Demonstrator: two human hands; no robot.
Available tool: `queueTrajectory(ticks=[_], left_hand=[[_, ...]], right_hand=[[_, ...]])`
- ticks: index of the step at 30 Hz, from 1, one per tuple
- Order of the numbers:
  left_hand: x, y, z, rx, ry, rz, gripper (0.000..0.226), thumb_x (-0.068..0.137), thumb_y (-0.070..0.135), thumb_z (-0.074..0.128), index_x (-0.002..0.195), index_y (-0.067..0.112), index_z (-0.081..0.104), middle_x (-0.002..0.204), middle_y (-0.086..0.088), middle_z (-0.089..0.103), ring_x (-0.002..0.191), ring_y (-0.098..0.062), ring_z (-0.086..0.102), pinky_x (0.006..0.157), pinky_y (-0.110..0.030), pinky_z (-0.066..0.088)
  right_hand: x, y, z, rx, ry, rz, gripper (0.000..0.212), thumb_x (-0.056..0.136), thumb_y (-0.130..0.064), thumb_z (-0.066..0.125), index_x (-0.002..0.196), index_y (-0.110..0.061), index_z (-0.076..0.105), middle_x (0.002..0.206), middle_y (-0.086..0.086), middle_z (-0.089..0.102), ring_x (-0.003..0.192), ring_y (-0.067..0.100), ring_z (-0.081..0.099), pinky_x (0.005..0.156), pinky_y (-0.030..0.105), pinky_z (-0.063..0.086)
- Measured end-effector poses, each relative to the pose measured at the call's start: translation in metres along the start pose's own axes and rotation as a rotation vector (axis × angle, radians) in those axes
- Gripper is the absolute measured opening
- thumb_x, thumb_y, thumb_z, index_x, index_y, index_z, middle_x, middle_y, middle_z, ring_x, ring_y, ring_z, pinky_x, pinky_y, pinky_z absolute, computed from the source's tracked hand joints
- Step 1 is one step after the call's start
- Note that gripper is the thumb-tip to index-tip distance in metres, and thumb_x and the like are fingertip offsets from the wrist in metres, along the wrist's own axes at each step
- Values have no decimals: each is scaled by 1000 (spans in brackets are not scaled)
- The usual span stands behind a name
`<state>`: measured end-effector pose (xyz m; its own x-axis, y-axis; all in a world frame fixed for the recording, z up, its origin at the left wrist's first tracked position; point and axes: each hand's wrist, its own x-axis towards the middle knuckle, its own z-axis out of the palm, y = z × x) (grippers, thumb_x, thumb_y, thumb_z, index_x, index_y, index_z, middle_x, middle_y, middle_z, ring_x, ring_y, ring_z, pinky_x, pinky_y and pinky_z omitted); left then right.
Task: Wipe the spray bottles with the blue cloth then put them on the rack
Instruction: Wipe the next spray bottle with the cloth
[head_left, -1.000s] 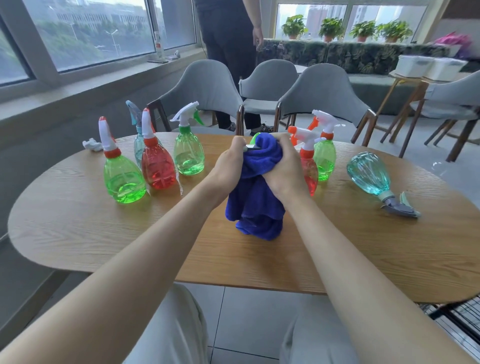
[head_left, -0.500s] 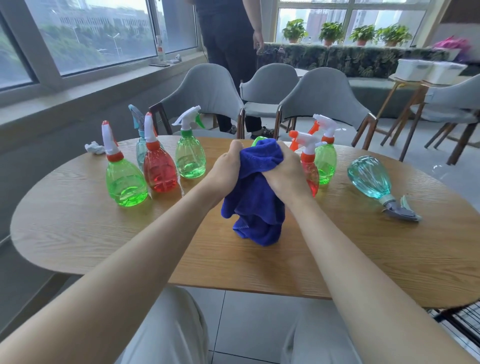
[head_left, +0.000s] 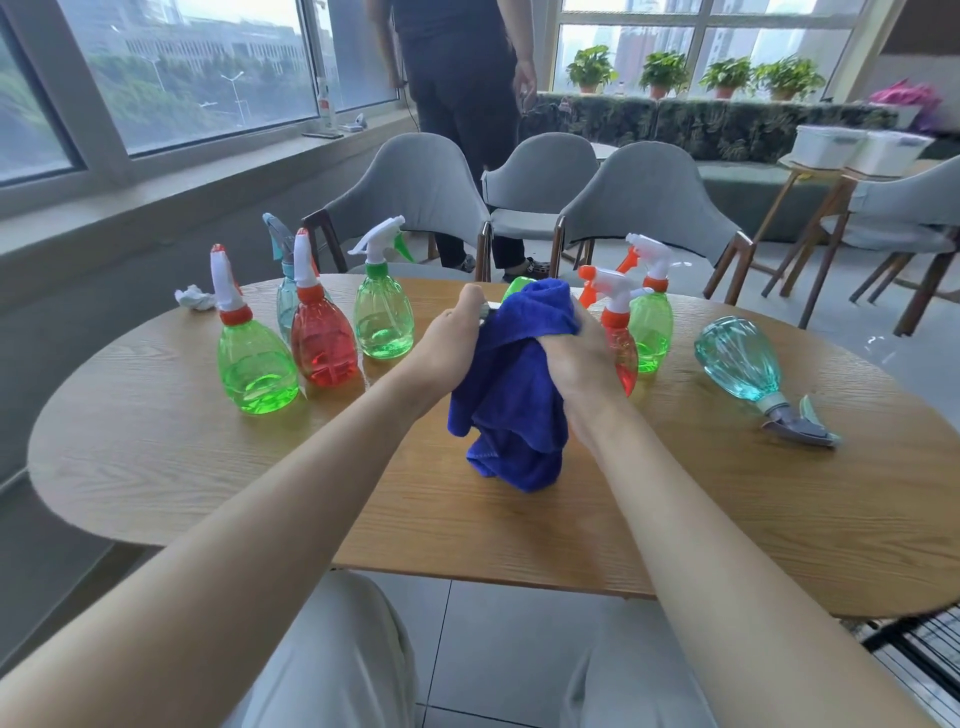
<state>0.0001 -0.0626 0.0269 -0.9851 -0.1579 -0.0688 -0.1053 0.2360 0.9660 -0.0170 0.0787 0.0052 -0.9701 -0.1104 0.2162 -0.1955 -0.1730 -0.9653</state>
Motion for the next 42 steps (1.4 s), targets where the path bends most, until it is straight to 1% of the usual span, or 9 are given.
queueTrajectory(ticks=[5, 10, 18, 21, 23, 28, 31, 36, 42], left_hand=[[-4, 2, 2, -21, 8, 32, 40, 101, 50, 32, 88, 16, 51, 80, -8, 49, 80, -24, 42, 81, -42, 36], [-5, 3, 4, -7, 46, 16, 45, 106, 47, 33, 78, 19, 54, 75, -1, 56, 78, -22, 47, 75, -40, 36], [-7, 0, 2, -14, 54, 15, 44, 106, 48, 31, 88, 16, 54, 85, -6, 57, 83, -23, 48, 76, -40, 37], [-6, -1, 1, -37, 57, 18, 51, 107, 46, 33, 78, 17, 62, 68, 2, 65, 69, -15, 58, 74, -35, 40], [-7, 0, 3, -51, 60, 16, 52, 108, 45, 32, 77, 19, 66, 65, 5, 70, 63, -9, 62, 72, -32, 42], [-9, 2, 6, -14, 81, 19, 49, 107, 48, 28, 86, 18, 60, 88, -5, 68, 83, -22, 54, 79, -40, 40], [-8, 1, 6, 14, 83, 22, 49, 105, 50, 25, 92, 17, 59, 97, -9, 71, 87, -24, 56, 83, -41, 42], [-8, -1, 7, 2, 93, 14, 48, 108, 48, 28, 84, 18, 55, 79, 1, 58, 78, -20, 50, 74, -37, 38], [-4, -2, 6, -6, 76, 22, 48, 108, 49, 27, 86, 18, 56, 80, 0, 60, 80, -20, 53, 72, -37, 39]], right_hand=[[-1, 19, -9, -263, 19, -258, 30, 93, -9, 77, 102, -36, 67, 91, -23, 71, 84, -4, 63, 81, 20, 51], [-3, 16, -21, -281, -38, -299, 42, 93, 2, 73, 111, -36, 69, 101, -22, 74, 96, -2, 66, 88, 20, 49], [-7, 19, -6, -368, 25, -329, 37, 88, -12, 83, 119, -25, 67, 104, -16, 72, 95, 0, 66, 84, 18, 50], [-4, 18, -21, -345, -40, -299, 39, 91, 1, 76, 117, -27, 69, 101, -20, 73, 95, -2, 66, 86, 18, 48], [-4, 17, -29, -275, -63, -259, 39, 92, 6, 72, 116, -24, 71, 101, -17, 75, 95, 2, 66, 88, 23, 50], [-9, 23, -30, -140, -13, -167, 39, 97, 7, 65, 112, -28, 73, 96, -16, 76, 90, 3, 67, 81, 25, 55], [-8, 25, -24, -77, 0, -129, 29, 99, -2, 68, 112, -26, 75, 104, -1, 76, 96, 13, 68, 87, 39, 56], [-2, 24, -14, -139, 56, -130, 14, 96, -15, 69, 102, -27, 74, 104, 9, 76, 95, 20, 67, 94, 55, 56], [-9, 21, -20, 48, 8, -56, 25, 103, -2, 62, 106, -23, 75, 92, -7, 79, 87, 8, 73, 75, 25, 58]])
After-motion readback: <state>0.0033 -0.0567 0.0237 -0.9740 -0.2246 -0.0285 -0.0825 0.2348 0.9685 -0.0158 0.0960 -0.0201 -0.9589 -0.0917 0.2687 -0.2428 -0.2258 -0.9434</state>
